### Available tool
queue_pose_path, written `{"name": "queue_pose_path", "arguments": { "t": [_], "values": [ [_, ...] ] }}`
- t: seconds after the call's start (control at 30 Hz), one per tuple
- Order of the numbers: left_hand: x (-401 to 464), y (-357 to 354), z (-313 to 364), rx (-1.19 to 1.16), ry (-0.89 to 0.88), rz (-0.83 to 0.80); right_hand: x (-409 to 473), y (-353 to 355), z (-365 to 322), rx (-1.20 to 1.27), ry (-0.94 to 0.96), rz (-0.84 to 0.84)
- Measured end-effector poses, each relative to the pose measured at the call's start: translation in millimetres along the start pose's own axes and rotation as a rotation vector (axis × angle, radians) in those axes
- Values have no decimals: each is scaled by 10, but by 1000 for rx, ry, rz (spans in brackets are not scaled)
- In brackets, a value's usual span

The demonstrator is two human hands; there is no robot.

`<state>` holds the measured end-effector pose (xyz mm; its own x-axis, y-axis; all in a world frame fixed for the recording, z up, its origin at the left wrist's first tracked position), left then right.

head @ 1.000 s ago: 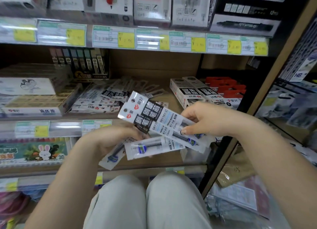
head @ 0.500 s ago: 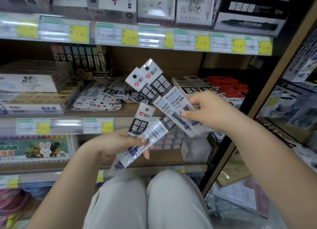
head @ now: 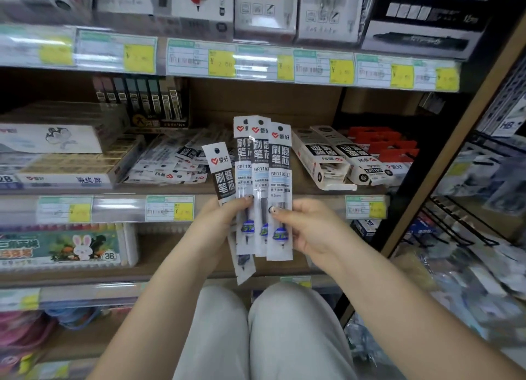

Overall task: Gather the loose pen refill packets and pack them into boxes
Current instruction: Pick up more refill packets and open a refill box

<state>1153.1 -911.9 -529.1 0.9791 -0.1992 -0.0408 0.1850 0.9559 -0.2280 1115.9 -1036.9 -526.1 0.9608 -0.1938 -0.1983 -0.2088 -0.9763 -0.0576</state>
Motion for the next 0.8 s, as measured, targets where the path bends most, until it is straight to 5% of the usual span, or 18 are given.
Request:
{"name": "queue_pose_path", "arguments": {
  "t": [0.57, 0.8],
  "values": [
    [-42, -185, -153, -72, -5, 226, 34, 13, 87, 28, 89, 82],
    [-60, -228, -108, -28, 4, 193, 62, 109, 105, 22, 78, 69]
  ]
}}
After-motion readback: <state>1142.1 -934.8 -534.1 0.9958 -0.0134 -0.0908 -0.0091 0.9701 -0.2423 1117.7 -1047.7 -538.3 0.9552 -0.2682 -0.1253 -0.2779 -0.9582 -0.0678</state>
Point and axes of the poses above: each hand's wrist, its own x-axis towards the middle knuckle, its own y-axis out of the back of the hand, z = x × y, the point moved 8 cm from there along x, towards the middle knuckle, and after that the axes turned 6 degrees about z, right-handed, at the moved point
